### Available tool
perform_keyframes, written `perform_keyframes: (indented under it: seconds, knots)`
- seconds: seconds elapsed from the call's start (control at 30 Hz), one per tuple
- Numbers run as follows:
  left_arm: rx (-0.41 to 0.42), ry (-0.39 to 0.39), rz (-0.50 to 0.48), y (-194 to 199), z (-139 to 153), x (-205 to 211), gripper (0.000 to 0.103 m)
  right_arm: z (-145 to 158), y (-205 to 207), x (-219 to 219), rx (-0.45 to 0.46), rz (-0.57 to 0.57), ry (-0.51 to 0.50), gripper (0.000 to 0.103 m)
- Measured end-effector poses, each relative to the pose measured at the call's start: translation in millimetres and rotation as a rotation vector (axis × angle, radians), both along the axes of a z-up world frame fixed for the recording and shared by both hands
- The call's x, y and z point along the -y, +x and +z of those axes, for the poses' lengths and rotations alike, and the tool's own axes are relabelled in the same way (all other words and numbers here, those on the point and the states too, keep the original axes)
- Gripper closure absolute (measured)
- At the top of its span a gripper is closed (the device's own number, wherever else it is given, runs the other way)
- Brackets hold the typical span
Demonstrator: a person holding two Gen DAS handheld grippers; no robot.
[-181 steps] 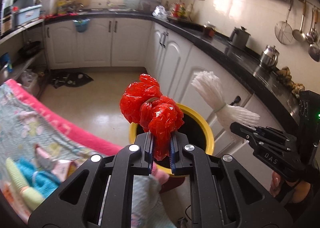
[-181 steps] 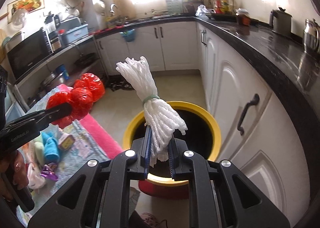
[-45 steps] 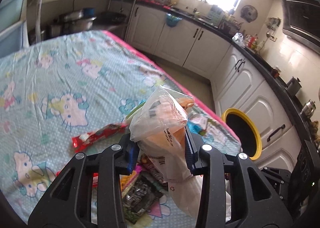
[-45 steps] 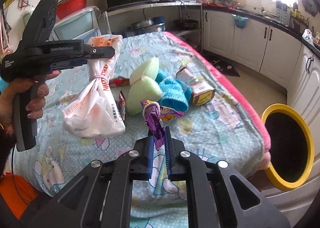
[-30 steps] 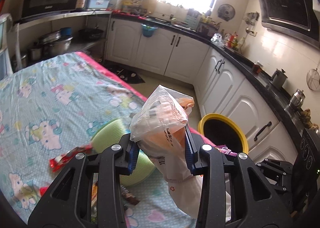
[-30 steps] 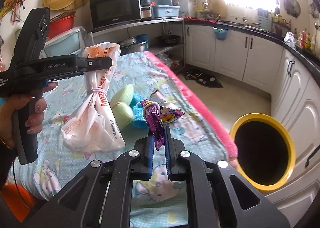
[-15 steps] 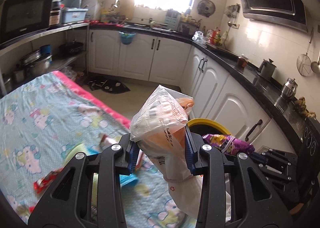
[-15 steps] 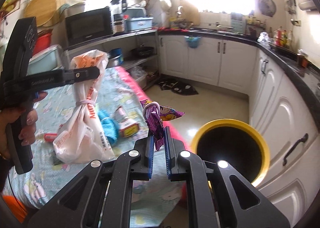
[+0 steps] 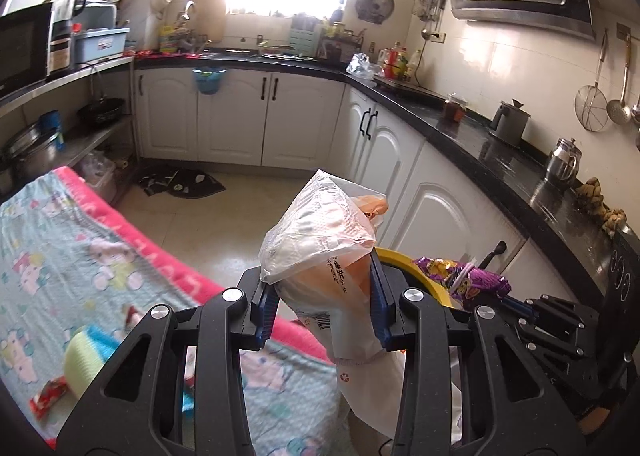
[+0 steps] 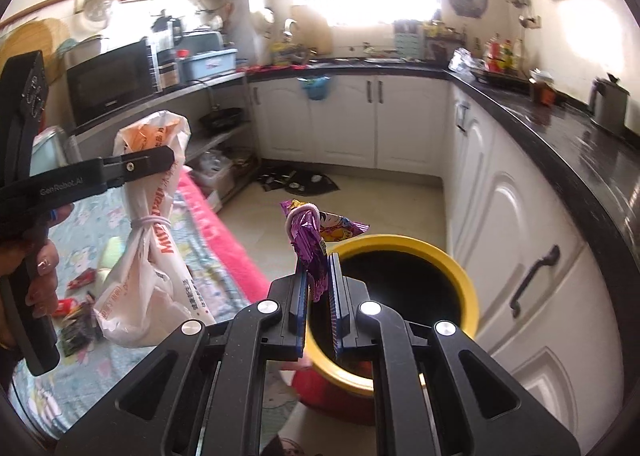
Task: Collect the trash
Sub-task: 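Carry both items to the yellow bin and open both tools to drop them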
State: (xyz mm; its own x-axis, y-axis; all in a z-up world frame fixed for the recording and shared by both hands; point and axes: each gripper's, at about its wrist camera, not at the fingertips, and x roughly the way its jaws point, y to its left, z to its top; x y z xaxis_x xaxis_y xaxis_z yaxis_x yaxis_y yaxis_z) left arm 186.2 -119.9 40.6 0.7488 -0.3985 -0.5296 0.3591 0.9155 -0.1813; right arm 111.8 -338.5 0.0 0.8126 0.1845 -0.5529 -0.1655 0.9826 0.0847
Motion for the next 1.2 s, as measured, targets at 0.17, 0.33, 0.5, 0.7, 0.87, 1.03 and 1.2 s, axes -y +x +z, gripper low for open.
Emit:
perform_keyframes:
  seconds: [0.17,0.33,0.5,0.7,0.87,1.03,1.2]
  knots:
    - [-0.003,0.008,0.021,21,-14,24,0.072,-18,8,17,-0.044,-0.050,-0.001,0.093]
    - [-0.004,0.040,0.048,45,-38,49,0.072,-47,20,32,-0.123,-0.090,0.000,0.093]
    - [-0.012,0.074,0.053,62,-61,73,0.072,-76,30,43,-0.192,-0.125,0.001,0.093]
    - [-0.058,0.096,0.042,79,-87,91,0.069,-99,40,51,-0.248,-0.157,0.014,0.092]
    - [-0.123,0.093,0.031,86,-103,93,0.059,-108,47,54,-0.270,-0.170,0.020,0.087]
    - [-0.140,0.084,0.022,82,-104,86,0.038,-109,45,56,-0.270,-0.184,0.020,0.070]
    - [-0.132,0.060,0.033,74,-90,70,0.019,-98,41,53,-0.231,-0.197,0.018,0.052]
